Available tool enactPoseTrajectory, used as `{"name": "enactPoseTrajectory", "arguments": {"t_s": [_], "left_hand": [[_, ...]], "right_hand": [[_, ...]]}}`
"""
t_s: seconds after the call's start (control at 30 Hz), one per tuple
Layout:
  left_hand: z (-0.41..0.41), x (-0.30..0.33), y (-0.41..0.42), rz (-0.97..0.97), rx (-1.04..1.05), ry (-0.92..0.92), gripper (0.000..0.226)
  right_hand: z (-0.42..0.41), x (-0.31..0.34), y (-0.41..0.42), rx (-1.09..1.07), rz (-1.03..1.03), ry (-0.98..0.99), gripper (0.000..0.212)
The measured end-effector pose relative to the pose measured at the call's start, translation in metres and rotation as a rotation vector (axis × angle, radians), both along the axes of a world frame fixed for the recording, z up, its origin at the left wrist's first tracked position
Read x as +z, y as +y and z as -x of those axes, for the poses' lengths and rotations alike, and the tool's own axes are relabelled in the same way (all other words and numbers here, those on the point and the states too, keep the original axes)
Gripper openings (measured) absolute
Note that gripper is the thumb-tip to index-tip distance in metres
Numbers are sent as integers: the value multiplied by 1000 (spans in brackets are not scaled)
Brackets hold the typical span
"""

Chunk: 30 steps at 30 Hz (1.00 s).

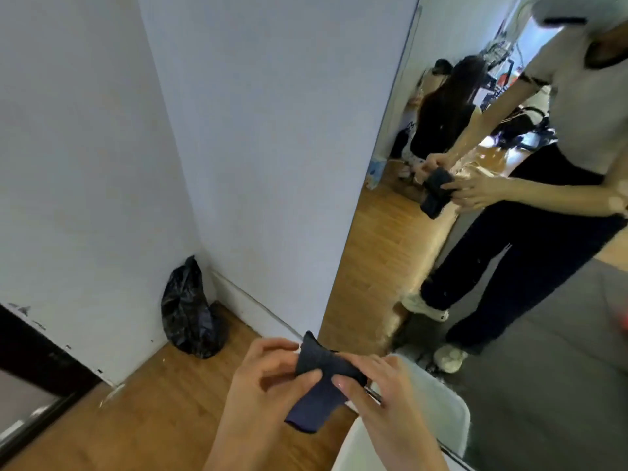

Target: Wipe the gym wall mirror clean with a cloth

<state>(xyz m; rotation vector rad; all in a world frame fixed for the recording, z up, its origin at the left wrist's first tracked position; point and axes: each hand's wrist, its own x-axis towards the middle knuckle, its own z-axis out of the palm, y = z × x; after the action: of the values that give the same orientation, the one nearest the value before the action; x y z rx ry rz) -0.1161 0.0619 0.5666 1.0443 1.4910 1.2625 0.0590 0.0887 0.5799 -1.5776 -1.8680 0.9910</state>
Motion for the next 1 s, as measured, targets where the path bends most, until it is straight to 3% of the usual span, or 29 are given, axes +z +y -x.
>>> {"name": "enactPoseTrajectory", "arguments": {"t_s": [0.03, 0.07, 0.17, 0.3, 0.37, 0.57, 0.67, 0.77, 0.9, 1.0], "left_hand": [[7, 17, 1, -13, -18, 41, 16], [13, 32, 2, -31, -53, 82, 23], [21, 78, 1, -49, -193, 62, 32], [11, 124, 9, -107, -181, 177, 21], [4, 142, 16, -177, -166, 178, 21], [-12, 171, 33, -231, -153, 248, 21], [-11, 185, 41, -25, -124, 40, 41], [-21, 201, 49, 267, -345, -244, 43], [-46, 215, 65, 191, -343, -464, 52], [-60, 230, 73, 105, -349, -484, 50]], "right_hand": [[3, 13, -2, 8, -38, -1, 63], [7, 29, -5, 11, -47, 12, 64], [15, 74, -10, 6, 101, 181, 38], [13, 119, -12, -81, 242, 482, 49], [12, 137, -13, -118, 299, 606, 40], [-4, 162, 4, -199, 314, 713, 38], [-20, 175, 23, -324, 188, 744, 21], [-28, 190, 37, -293, 76, 766, 31], [-33, 209, 45, -144, 95, 821, 36], [-41, 224, 51, -42, 5, 747, 29]]}}
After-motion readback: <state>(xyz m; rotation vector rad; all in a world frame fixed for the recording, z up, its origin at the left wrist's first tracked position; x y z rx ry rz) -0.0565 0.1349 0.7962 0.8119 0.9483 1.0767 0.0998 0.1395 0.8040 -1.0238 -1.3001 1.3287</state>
